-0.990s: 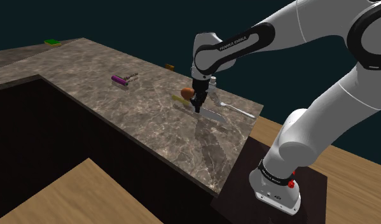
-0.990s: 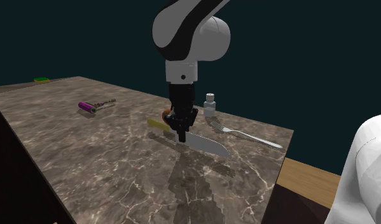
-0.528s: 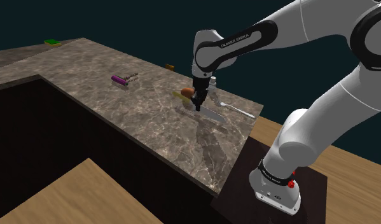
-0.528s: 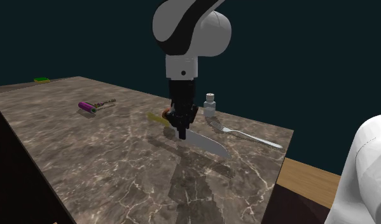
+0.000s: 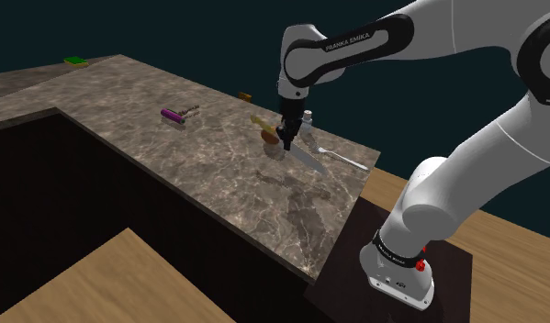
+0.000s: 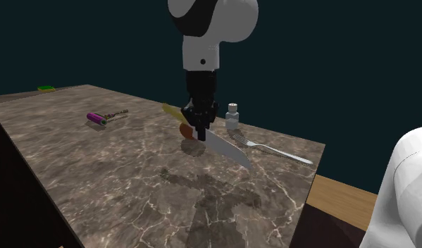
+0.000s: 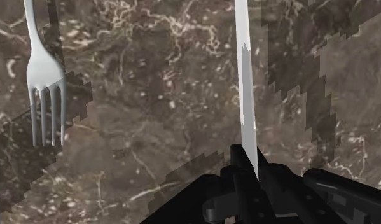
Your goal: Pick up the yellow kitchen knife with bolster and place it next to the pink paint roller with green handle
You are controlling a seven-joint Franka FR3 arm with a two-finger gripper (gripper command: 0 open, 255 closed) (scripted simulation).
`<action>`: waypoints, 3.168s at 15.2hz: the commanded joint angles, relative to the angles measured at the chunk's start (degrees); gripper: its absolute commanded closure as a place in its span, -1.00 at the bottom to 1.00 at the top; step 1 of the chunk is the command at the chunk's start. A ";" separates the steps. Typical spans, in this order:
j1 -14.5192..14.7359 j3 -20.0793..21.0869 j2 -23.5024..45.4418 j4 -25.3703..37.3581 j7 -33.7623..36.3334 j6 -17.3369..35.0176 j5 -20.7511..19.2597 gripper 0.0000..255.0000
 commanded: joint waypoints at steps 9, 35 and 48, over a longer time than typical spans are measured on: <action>-0.02 0.09 -2.00 6.17 0.90 -8.15 -0.30 1.00; 7.03 6.07 52.75 79.01 14.74 -24.82 0.32 1.00; 7.48 6.05 55.30 73.94 14.37 -17.19 0.27 1.00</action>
